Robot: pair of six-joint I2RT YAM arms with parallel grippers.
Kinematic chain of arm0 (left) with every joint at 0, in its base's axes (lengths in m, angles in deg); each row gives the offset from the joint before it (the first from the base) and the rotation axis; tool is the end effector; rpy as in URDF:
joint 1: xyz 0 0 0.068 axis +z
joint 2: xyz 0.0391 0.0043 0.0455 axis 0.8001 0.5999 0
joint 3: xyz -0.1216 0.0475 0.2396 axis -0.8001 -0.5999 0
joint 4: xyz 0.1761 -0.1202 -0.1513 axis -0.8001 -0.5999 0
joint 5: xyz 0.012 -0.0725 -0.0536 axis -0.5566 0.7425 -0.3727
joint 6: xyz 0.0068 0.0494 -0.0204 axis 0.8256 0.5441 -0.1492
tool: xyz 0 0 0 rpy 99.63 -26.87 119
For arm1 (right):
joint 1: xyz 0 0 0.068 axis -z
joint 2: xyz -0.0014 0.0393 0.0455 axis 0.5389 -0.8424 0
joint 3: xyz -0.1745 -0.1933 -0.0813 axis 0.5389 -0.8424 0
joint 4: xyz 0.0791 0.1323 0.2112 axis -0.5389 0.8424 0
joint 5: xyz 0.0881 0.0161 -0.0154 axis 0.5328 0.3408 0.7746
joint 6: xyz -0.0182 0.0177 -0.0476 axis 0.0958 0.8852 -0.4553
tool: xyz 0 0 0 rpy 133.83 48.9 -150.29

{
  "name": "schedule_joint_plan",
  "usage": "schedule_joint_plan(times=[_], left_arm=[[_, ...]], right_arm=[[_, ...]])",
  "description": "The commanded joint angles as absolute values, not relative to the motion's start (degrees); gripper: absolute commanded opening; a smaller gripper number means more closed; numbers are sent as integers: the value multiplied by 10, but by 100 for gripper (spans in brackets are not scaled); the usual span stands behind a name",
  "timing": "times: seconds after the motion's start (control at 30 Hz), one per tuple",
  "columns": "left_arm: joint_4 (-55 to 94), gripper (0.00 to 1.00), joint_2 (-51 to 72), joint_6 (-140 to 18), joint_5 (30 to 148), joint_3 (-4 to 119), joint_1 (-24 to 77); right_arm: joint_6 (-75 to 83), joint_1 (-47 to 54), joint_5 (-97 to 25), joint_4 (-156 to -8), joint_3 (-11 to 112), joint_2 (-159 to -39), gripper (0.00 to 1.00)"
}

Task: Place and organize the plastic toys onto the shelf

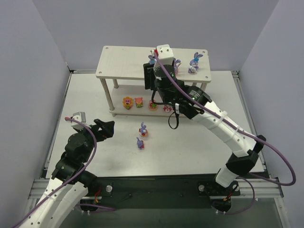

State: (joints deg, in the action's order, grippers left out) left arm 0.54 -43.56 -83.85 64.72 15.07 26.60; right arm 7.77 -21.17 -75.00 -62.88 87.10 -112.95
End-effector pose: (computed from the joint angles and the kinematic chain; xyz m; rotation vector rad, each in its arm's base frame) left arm 0.1078 -0.0429 0.2874 -0.3296 1.7204 -0.5441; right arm 0.2297 0.2825 0.5024 -0.1896 1.6096 0.4321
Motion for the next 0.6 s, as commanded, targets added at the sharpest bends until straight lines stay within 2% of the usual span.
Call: schedule_joint_plan(times=[0.0, 0.17, 0.27, 0.43, 0.57], left_arm=[[18, 97, -439, -842, 648, 161, 264], [25, 97, -435, -842, 653, 158, 264], [31, 97, -425, -841, 662, 158, 263], [38, 97, -412, -842, 672, 159, 263], [36, 97, -416, -842, 676, 162, 263]], right_arm=[[51, -223, -764, -653, 794, -1031, 52], [80, -214, -705, -654, 620, -892, 54], [104, -216, -684, -651, 557, -840, 59], [140, -221, -655, -664, 435, -809, 68], [105, -228, -549, -711, 349, -821, 71]])
